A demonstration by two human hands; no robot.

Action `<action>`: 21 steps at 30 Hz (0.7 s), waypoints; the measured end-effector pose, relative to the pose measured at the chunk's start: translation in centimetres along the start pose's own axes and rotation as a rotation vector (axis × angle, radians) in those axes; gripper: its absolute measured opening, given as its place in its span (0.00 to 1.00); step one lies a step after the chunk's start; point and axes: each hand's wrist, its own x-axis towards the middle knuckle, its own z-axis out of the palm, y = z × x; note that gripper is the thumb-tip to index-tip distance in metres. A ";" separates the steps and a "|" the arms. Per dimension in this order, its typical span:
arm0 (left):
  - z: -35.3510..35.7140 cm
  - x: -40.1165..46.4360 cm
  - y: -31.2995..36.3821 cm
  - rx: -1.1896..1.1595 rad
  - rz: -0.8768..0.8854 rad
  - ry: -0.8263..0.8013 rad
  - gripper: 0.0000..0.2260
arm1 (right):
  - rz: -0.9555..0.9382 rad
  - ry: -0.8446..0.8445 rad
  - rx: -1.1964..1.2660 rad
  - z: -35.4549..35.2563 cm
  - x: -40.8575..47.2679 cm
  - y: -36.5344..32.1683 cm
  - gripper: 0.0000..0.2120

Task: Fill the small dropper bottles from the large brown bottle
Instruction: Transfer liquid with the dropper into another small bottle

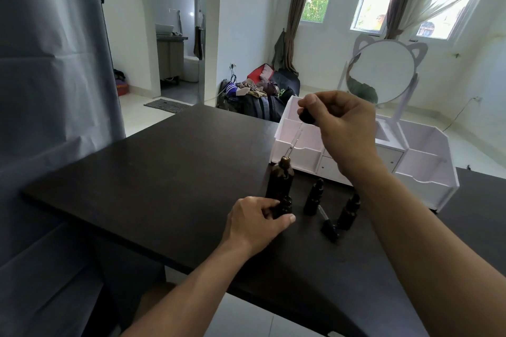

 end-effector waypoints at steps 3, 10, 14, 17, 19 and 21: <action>0.2 0.0 -0.3 -0.032 0.018 0.005 0.10 | -0.018 -0.003 -0.016 -0.2 -0.3 -0.6 0.06; 0.1 0.0 -0.3 -0.094 0.030 0.053 0.10 | 0.008 -0.121 -0.082 -0.5 -1.8 -0.3 0.05; 0.1 0.1 -0.2 -0.098 0.004 0.055 0.13 | 0.030 -0.154 -0.136 -0.6 -2.7 0.6 0.06; 0.1 0.1 -0.1 -0.086 -0.015 0.045 0.14 | 0.038 -0.161 -0.145 -0.7 -3.1 1.1 0.02; 0.2 0.2 -0.2 -0.073 -0.028 0.054 0.16 | 0.034 -0.173 -0.152 -0.6 -3.5 1.3 0.03; 0.2 0.3 -0.3 -0.062 -0.039 0.066 0.19 | 0.040 -0.178 -0.155 -0.5 -3.7 1.6 0.04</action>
